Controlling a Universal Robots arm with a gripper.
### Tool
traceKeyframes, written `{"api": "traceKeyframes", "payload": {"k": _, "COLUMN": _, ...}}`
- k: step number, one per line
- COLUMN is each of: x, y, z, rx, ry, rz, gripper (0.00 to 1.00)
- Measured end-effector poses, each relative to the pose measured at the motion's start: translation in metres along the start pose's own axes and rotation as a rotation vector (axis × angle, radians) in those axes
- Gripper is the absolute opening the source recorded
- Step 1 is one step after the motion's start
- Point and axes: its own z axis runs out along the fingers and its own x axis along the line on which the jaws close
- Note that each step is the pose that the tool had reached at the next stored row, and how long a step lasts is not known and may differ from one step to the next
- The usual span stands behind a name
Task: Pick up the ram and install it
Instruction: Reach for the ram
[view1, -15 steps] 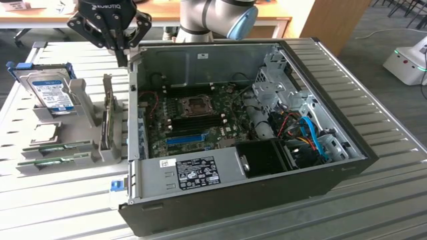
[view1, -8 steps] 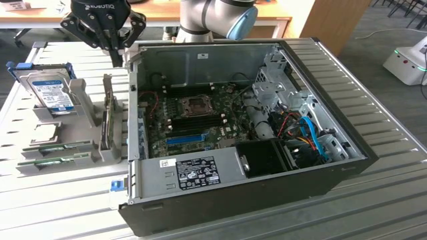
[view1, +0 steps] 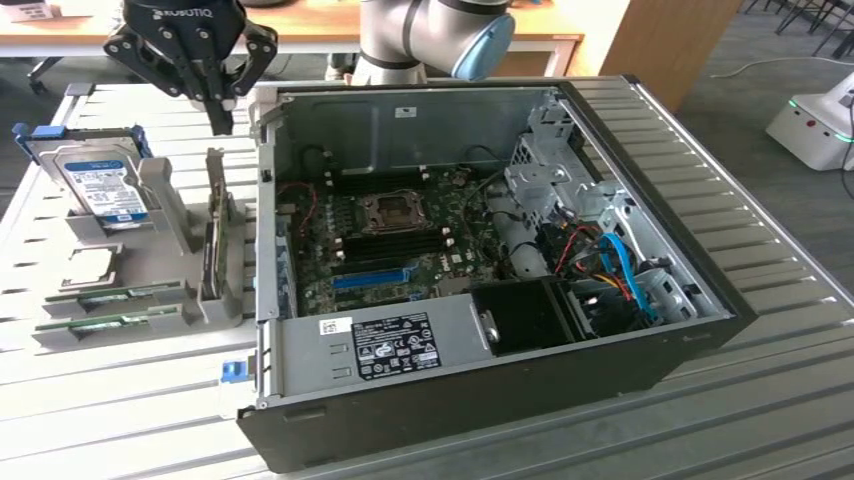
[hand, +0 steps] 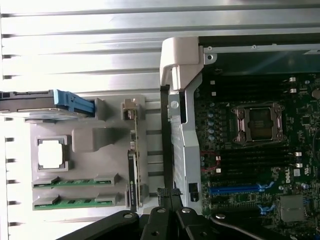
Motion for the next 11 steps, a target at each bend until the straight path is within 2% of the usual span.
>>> {"api": "traceKeyframes", "payload": {"k": 11, "x": 0.016, "y": -0.0012, "z": -0.0003, "rx": 0.0, "ry": 0.0001, "rz": 0.0, "gripper": 0.11}}
